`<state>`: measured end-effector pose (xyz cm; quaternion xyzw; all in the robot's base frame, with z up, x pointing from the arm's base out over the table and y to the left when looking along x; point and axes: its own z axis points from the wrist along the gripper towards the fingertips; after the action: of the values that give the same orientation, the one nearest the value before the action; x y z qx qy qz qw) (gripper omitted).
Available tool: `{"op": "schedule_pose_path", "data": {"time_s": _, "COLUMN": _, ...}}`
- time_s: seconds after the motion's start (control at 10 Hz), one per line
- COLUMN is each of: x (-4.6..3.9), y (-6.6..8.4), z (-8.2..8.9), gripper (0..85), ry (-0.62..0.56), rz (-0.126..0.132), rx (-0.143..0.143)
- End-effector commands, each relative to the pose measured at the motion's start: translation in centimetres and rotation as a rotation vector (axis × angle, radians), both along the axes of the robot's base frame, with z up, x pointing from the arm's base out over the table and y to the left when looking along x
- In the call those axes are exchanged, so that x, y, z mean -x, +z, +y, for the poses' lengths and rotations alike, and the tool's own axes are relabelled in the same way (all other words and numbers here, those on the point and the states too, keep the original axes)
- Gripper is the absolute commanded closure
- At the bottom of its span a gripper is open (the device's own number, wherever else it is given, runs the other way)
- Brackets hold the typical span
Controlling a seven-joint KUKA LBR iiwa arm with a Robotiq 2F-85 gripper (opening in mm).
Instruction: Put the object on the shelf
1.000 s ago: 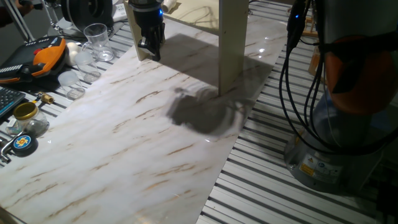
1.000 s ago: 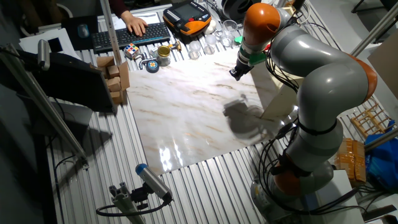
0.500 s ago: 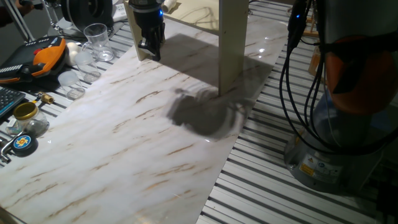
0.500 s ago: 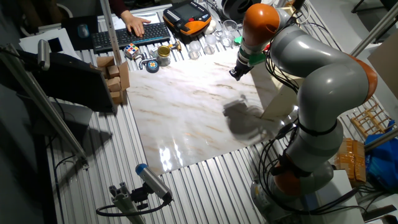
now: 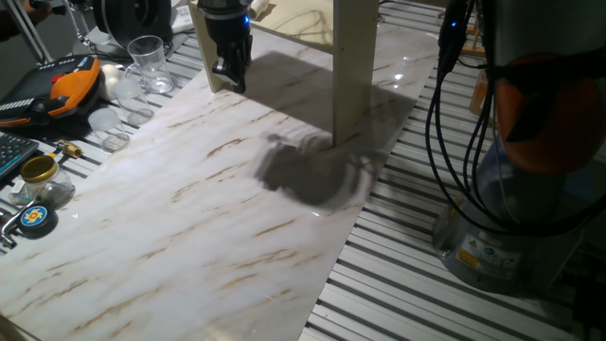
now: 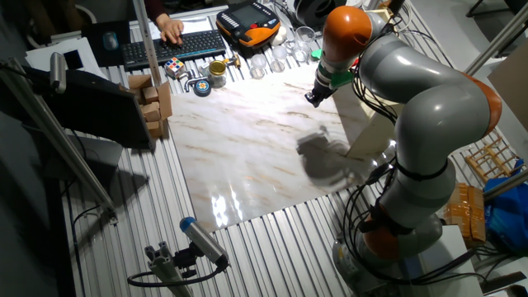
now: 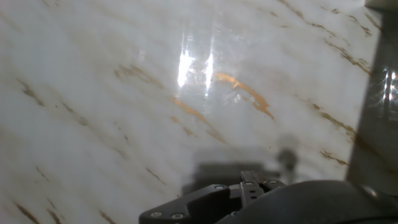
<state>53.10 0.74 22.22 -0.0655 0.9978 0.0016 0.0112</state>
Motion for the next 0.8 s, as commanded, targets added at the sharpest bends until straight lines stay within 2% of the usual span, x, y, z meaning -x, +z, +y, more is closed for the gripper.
{"op": "schedule_pose_path", "data": {"time_s": 0.0, "x": 0.01, "y": -0.01, "z": 0.01, "gripper": 85.0, "ry": 0.001, "rz": 0.000, "rx": 0.000}}
{"op": "schedule_pose_path", "data": {"time_s": 0.7, "x": -0.02, "y": 0.01, "z": 0.20, "gripper": 85.0, "ry": -0.002, "rz": -0.009, "rx": 0.003}}
